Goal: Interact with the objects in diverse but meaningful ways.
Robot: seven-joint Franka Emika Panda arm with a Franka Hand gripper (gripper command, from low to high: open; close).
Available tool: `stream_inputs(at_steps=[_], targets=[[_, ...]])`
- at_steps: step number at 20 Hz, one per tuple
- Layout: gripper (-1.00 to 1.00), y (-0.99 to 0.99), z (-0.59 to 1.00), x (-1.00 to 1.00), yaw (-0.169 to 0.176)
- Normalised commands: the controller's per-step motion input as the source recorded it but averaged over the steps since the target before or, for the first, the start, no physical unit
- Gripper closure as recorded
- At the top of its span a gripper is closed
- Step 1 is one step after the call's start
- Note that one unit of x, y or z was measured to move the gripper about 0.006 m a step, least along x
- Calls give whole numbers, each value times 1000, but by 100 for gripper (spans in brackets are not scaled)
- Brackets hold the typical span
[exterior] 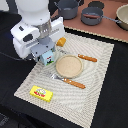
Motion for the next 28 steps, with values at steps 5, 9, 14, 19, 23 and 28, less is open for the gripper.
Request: stream_inputs(at_steps=[5,9,14,19,23,28], targets=[[-100,93,-132,-37,0],[100,73,-136,-43,0],[100,64,-125,-34,0],[100,83,-83,-1,0],[100,79,154,-16,0],[100,243,985,-295,-3]])
